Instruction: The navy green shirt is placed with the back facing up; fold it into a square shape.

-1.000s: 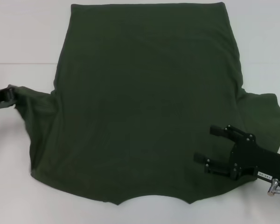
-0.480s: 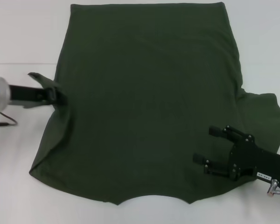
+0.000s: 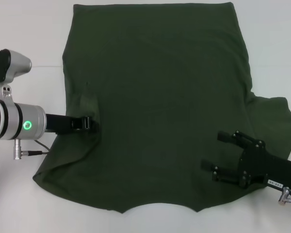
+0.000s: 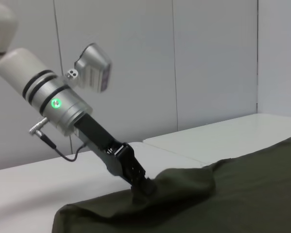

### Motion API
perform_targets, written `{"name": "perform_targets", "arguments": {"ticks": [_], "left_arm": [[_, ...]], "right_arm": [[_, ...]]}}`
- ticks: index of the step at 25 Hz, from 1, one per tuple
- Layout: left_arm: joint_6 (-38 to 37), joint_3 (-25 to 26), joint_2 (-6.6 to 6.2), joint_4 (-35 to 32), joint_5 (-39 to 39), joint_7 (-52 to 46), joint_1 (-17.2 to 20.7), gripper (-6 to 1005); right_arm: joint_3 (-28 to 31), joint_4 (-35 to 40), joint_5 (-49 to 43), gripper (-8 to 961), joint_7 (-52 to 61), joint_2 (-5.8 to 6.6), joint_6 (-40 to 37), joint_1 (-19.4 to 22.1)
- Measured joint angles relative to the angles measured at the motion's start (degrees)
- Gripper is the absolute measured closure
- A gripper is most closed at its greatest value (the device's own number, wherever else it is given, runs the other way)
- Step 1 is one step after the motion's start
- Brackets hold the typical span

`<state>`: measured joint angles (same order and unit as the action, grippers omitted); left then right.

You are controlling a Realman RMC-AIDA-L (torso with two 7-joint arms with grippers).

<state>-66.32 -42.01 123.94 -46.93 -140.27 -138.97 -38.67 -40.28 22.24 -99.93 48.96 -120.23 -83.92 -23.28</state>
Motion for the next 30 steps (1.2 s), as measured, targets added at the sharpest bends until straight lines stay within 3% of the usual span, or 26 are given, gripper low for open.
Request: {"name": "perform_targets", "arguments": {"ticks": [9, 14, 20, 24, 30], "left_arm": [[-0.57, 0.63, -0.19, 2.06, 7.3, 3.66, 2.11, 873], [-1.18, 0.81, -1.39, 4.5, 14.81, 5.91, 4.01, 639], [-6.34, 1.68, -3.45, 7.1, 20.35, 12.63, 5.02, 478], [-17.79, 3.3, -4.26, 7.02, 24.91, 27.65, 6.91, 357], [-25.94, 4.28, -3.07, 5.84, 26.59, 54.06, 12.2, 136]], "right_arm": [[-0.12, 0.0, 0.0, 17, 0.0, 0.0, -0.27, 0.07], [-0.18, 0.0, 0.0, 17, 0.0, -0.01, -0.32, 0.18], [0.2, 0.0, 0.0, 17, 0.84, 0.13, -0.78, 0.22], [0.32, 0.48, 0.0, 17, 3.56, 0.32, -1.11, 0.48], [0.31, 0.6, 0.0, 18, 4.39, 0.45, -1.26, 0.6]]}}
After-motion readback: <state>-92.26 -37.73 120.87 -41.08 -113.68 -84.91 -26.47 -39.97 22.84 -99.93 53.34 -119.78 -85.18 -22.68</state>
